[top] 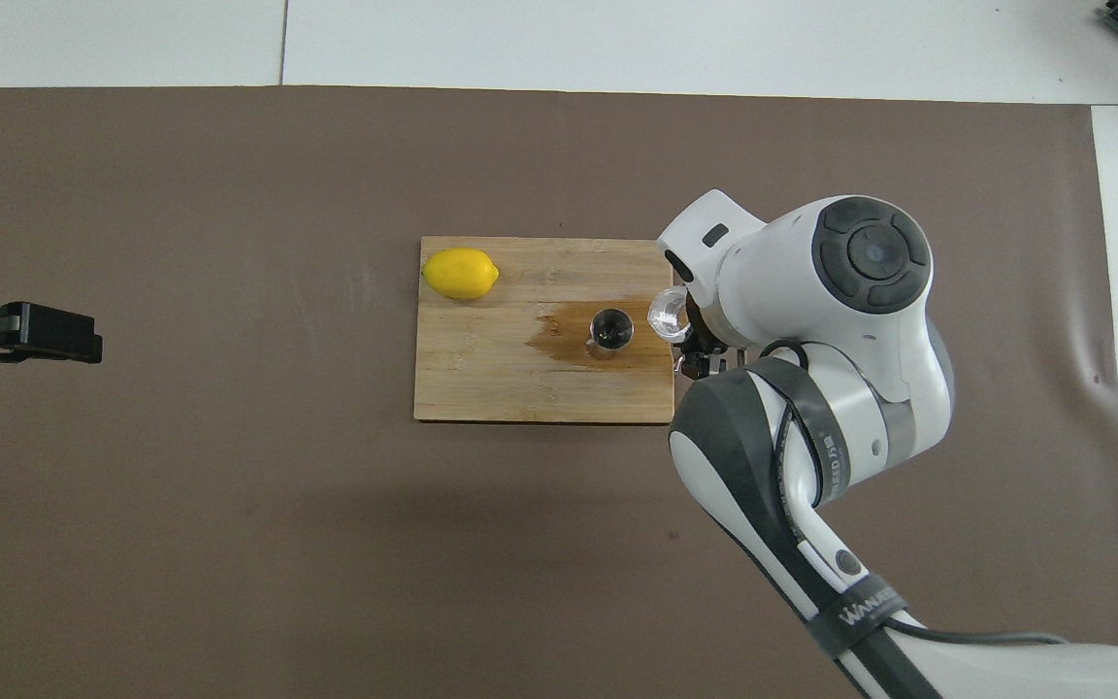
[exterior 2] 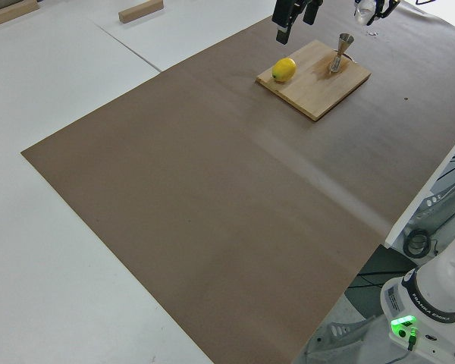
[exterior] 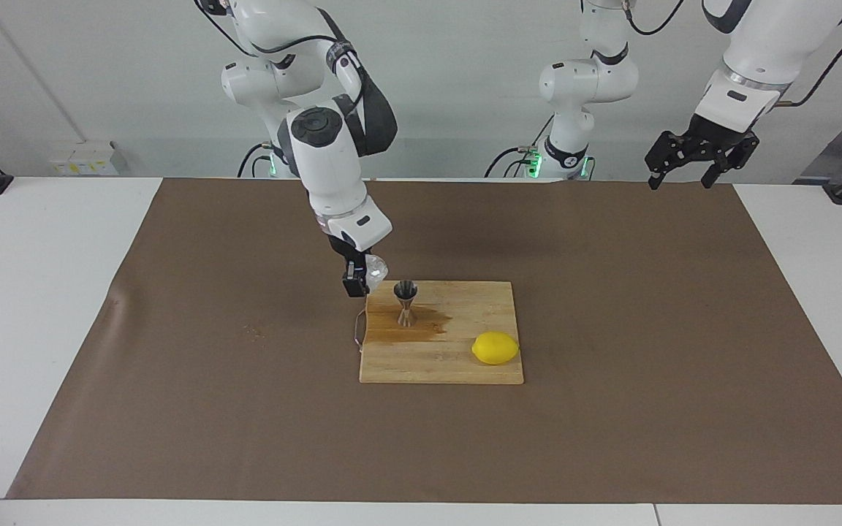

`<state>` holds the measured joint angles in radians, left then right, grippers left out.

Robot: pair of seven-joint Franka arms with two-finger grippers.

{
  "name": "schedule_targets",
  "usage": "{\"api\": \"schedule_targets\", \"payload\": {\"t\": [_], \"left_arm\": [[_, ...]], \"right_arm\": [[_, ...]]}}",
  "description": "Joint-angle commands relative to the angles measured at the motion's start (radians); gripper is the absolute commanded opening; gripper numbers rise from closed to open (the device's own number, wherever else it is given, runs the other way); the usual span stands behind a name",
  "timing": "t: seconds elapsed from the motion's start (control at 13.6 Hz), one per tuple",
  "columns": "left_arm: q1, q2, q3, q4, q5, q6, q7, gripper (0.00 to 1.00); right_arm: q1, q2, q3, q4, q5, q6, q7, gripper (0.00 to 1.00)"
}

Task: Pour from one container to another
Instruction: 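Lift the white cup with the right gripper above the metal cup, then tilt the white cup with the right gripper over the metal cup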

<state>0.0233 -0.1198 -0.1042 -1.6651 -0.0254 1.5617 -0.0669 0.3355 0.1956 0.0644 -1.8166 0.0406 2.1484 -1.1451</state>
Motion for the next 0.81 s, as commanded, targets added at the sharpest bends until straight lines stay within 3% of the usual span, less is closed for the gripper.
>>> {"api": "schedule_targets", "payload": {"t": [0.0, 0.44, 0.73], "left_arm": [[0.017, -0.026, -0.008, -0.024, 0.004, -0.006, 0.013, 1.0], [0.018, -0.026, -0.008, -0.024, 0.004, -0.006, 0.013, 1.0], [0.018, -0.026, -0.008, -0.024, 0.004, -0.006, 0.013, 1.0]], "right_arm": [[0.031, 0.024, 0.003, -0.003, -0.12, 0.063, 0.033, 0.21], [0.063, 0.041, 0.003, -0.015, -0.18, 0.12, 0.035, 0.22], [0.071, 0.045, 0.003, -0.032, -0.309, 0.186, 0.038, 0.22]]}}
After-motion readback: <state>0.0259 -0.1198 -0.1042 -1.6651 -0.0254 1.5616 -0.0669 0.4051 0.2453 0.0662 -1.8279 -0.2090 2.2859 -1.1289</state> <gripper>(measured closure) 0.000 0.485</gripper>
